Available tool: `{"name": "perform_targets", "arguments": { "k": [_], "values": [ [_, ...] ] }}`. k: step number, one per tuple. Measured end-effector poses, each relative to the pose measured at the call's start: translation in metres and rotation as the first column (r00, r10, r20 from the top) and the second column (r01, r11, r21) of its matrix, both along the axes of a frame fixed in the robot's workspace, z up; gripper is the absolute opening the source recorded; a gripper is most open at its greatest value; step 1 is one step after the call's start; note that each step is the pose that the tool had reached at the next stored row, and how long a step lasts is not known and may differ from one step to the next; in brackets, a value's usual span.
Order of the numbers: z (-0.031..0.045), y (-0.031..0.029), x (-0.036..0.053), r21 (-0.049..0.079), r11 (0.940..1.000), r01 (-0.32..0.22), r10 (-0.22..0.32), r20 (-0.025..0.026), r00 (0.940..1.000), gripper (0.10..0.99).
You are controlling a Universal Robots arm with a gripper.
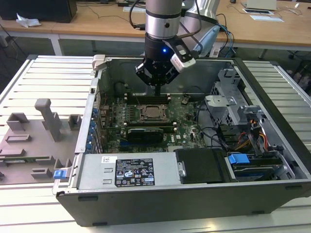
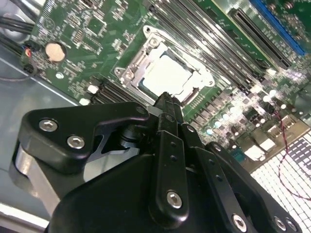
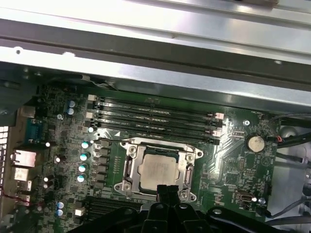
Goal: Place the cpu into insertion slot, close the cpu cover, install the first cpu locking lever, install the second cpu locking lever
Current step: 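Install the first cpu locking lever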
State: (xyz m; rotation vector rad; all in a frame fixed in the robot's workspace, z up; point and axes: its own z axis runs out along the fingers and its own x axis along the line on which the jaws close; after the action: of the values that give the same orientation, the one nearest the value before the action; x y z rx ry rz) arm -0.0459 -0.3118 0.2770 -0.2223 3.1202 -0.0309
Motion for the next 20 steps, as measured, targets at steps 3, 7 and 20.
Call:
{"name": "perform_targets", "arguments": {
  "k": [3,7,20],
  "values": [
    [0.0,0.0,-0.0111,0.0,1.0,0.0,0.0,0.0001,1.0,0.106],
    [-0.0001,0.0,-0.0201,0.0,1.0,0.0,0.0,0.0001,1.0,0.106],
    [-0.0002,0.0,-0.0431,0.0,1.0,0.0,0.0,0.0002,1.0,0.106]
  ]
}}
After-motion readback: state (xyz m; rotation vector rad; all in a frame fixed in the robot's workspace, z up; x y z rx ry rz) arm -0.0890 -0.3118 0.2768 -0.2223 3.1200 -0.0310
